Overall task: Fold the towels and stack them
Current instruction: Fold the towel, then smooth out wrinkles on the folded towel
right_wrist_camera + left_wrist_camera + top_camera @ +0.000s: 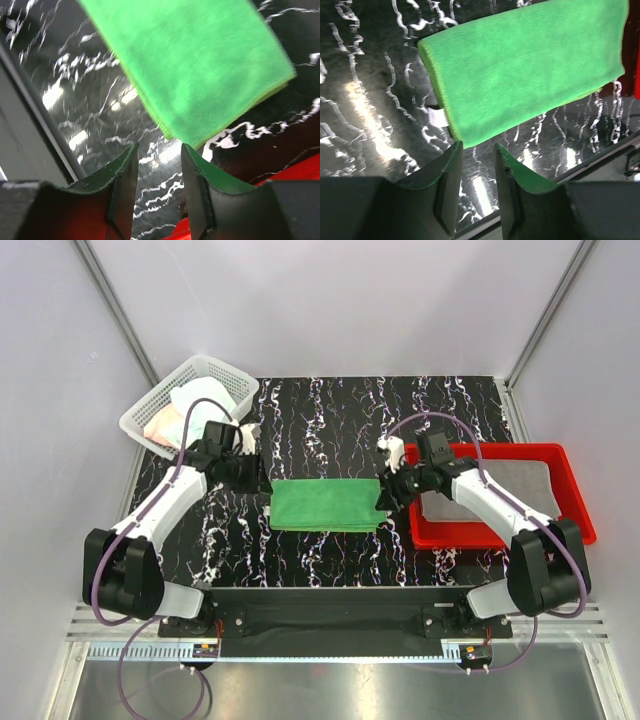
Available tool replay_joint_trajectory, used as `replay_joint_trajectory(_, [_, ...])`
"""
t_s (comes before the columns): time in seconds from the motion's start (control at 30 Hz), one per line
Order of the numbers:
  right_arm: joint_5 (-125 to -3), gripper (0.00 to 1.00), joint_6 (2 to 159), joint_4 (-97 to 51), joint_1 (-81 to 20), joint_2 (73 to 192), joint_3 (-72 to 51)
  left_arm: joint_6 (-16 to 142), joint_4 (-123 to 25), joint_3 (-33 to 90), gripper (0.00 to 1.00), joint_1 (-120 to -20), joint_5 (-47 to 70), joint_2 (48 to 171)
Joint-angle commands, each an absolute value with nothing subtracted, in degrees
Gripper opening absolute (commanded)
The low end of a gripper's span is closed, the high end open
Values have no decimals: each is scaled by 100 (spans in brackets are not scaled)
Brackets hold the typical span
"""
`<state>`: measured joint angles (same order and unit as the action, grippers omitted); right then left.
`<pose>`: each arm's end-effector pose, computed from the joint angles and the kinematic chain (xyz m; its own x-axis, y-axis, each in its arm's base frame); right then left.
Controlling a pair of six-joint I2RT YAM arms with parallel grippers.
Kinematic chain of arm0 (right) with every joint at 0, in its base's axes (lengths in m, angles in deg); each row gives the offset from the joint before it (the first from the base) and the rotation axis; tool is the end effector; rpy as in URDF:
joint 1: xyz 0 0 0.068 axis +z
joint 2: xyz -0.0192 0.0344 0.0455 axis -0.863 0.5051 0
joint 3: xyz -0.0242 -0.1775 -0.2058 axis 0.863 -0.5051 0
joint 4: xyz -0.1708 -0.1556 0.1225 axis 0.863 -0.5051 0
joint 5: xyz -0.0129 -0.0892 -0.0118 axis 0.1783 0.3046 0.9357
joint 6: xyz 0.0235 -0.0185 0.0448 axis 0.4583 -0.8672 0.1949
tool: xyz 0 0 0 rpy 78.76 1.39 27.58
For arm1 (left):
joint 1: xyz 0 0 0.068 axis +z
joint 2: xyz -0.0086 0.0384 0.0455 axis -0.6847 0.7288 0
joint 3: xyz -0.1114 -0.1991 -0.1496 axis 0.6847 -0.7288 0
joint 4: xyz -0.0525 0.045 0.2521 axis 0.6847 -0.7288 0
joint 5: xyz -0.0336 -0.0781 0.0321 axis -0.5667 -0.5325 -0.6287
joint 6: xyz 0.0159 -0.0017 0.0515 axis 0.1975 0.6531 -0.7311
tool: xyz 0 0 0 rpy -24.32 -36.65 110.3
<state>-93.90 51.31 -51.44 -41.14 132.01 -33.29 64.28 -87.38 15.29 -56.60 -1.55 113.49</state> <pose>0.2560 0.1086 0.2256 -0.5205 -0.4969 -0.6944 -0.8270 0.4958 0.2651 0.2684 -0.0774 0.2546 -0.8820 0.0035 -0.4712 0.2263 0.8802 -0.4172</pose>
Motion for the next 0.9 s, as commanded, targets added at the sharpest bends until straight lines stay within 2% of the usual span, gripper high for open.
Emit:
replay_joint_trajectory(0.0, [-8585, 42, 6652, -4790, -3919, 13479, -2816, 6851, -8276, 1292, 35, -5736, -468, 11449])
replay_joint_trajectory(0.1, [-7661, 32, 7899, -5078, -3734, 14006, -2229, 7246, -7846, 906, 35, -5920, -662, 11370])
replay_joint_trajectory(0.3, [-6667, 26, 8923, -5528, -2987, 14552, -2076, 8115, -6940, 369, 34, -6132, -1146, 11694])
replay_joint_trajectory(0.43, [-6385, 19, 9347, -5116, -2837, 14850, -2541, 8231, -7754, 579, 30, -6141, -102, 11985])
replay_joint_trajectory(0.57, [-6288, 20, 9444, -4772, -2679, 15000, -2928, 8416, -8011, 536, 32, -6141, 1066, 11845])
replay_joint_trajectory(0.67, [-6271, 22, 9479, -4930, -2626, 14992, -2781, 8460, -8107, 553, 34, -6141, 1349, 11766])
replay_joint_trajectory(0.8, [-6227, 26, 9602, -5334, -2626, 14746, -2463, 8618, -8100, 501, 38, -6141, 1544, 11546])
replay_joint_trajectory(0.87, [-6166, 27, 9628, -5510, -2617, 14588, -2332, 8706, -7749, 300, 42, -6132, 1082, 11362])
